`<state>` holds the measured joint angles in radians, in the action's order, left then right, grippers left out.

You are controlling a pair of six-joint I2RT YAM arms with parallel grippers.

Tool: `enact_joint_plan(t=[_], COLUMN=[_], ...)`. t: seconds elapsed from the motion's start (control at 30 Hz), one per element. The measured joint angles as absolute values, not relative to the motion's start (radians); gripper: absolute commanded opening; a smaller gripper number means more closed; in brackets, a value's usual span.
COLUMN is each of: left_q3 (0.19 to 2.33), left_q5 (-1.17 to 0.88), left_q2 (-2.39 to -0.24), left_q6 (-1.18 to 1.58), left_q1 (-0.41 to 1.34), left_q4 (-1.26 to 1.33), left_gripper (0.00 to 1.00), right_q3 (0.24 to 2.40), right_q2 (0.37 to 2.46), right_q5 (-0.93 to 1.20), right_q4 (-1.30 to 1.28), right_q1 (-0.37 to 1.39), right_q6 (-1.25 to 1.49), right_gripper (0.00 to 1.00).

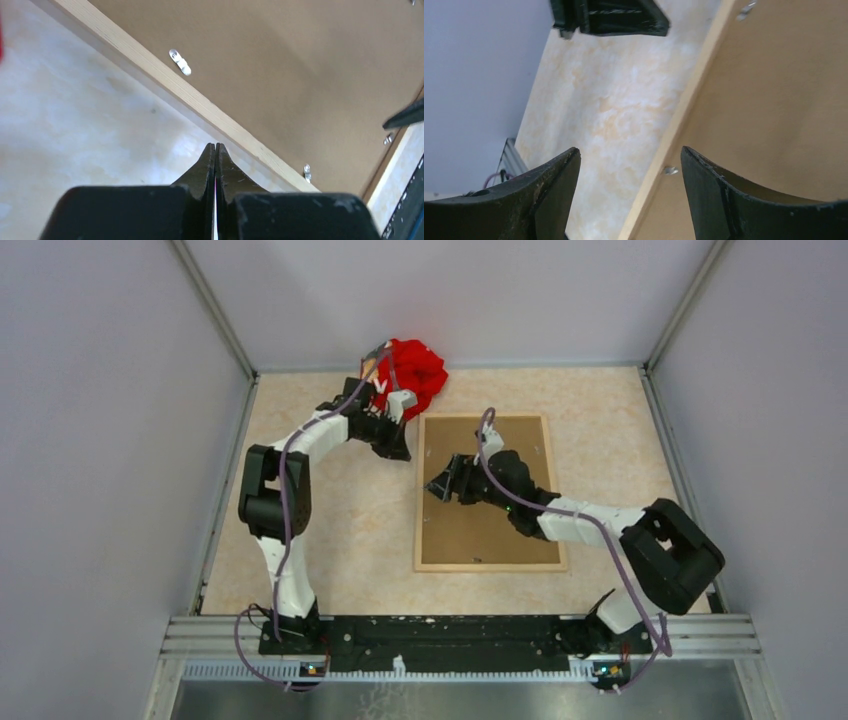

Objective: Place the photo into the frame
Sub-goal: Install the photo frame at the center of the board.

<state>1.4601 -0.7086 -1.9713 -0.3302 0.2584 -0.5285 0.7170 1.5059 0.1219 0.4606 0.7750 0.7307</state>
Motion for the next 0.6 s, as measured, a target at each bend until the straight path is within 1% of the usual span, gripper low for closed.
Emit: enact_joint_plan(t=[0.1,0.23,0.37,0.6], left_q3=[1.516,1.575,1.596,1.607], left_q5=[-0.721,-0.741,-0.776,-0.817], left_q2=[-2.015,-2.105,-2.172,-2.184], left_q6=[-0.29,-0.25,-0.21,-0.176], left_q1=[0.244,0.247,0.249,0.244], left_q4=[-0.505,-0.493,-0.493,-0.491], left_gripper=[0.01,0.01,0.0,0.0], right_q3=[0.744,0.824,0.937,1.137], right_q2=[1.536,1.644,1.775,1.962], right_q5=[0.158,0.231,0.294,0.368], right_q4=[0.445,0.442,0.433,0.41], right_q1=[0.69,0.607,0.568,0.553], right_q6=[0.725,0.733,0.736,0.737], right_gripper=[0.73,0.72,0.71,0.7])
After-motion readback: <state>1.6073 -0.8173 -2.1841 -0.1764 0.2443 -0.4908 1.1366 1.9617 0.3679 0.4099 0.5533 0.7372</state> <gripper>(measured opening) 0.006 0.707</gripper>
